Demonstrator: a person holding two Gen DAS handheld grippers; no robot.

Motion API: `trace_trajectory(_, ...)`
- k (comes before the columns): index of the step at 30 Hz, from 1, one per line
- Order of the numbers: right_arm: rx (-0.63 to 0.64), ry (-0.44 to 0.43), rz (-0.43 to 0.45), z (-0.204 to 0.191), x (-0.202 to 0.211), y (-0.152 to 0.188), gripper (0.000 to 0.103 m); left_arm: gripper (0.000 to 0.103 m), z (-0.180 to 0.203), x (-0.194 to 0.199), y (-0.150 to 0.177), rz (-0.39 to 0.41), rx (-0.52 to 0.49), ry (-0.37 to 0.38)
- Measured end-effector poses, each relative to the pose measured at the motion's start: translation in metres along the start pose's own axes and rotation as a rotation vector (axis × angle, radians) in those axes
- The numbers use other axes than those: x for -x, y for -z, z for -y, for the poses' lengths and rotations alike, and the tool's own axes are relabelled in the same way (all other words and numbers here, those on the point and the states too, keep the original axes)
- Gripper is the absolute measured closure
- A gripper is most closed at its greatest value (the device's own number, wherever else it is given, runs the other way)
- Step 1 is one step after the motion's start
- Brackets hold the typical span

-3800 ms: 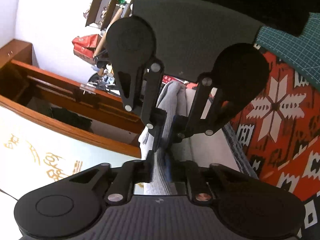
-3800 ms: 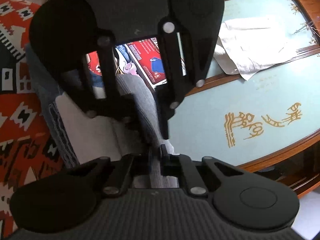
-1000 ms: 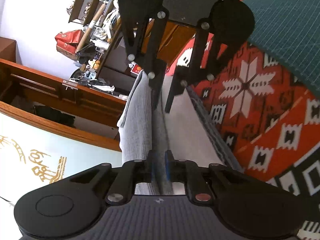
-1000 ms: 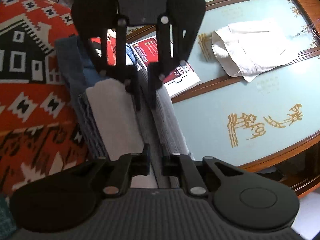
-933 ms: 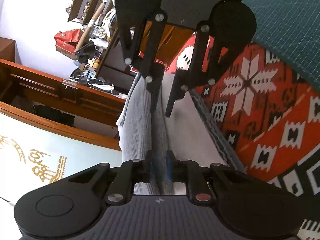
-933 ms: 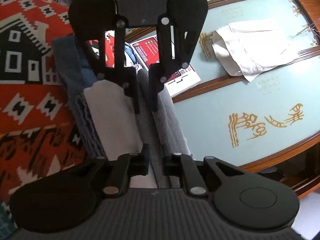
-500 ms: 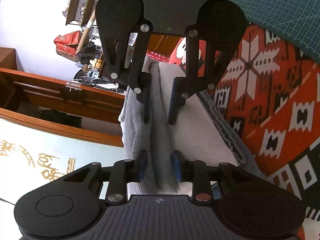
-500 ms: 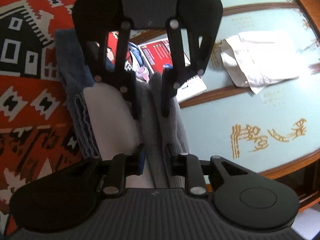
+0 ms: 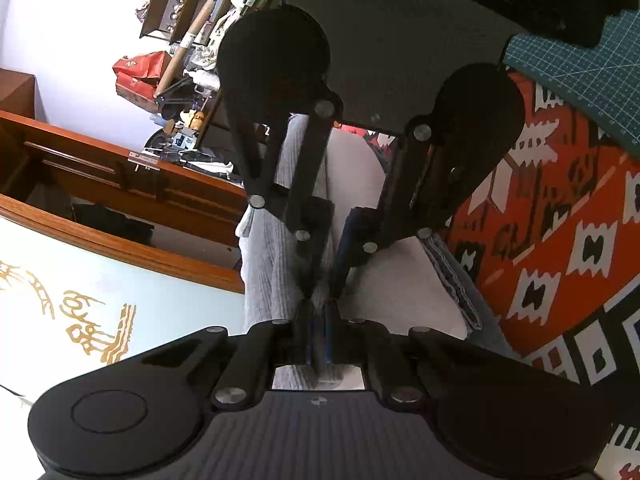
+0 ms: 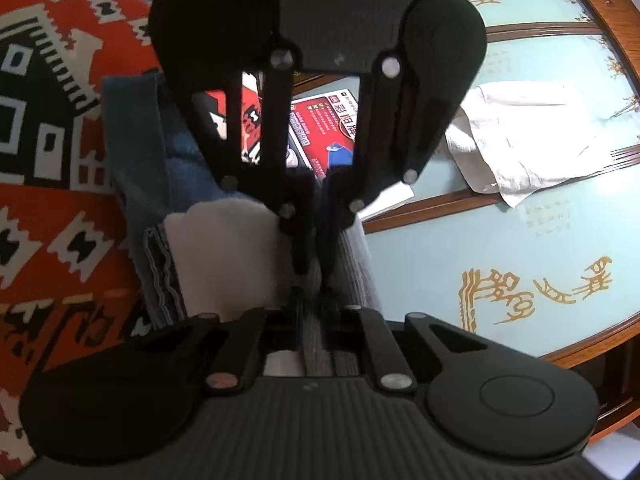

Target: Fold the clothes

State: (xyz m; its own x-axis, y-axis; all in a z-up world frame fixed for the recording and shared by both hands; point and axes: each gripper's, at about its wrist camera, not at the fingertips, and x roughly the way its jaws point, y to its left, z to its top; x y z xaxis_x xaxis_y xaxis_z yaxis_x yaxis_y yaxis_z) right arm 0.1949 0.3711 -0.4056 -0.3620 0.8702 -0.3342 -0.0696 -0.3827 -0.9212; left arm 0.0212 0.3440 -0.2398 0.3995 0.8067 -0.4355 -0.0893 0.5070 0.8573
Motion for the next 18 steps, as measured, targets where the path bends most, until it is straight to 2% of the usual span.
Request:
trace_trajectory(13, 0.017, 0.076, -0.185, 0.002, 0.005, 0.067, 0.095, 0.097, 0.003, 0.001, 0.002, 0.012, -0.012, 0.005)
trace_trajectory(18, 0.018, 0.081, -0.22, 0.002, 0.007, 0.079, 0.095, 0.097, 0.004, 0.0, 0.002, 0.013, -0.015, 0.008)
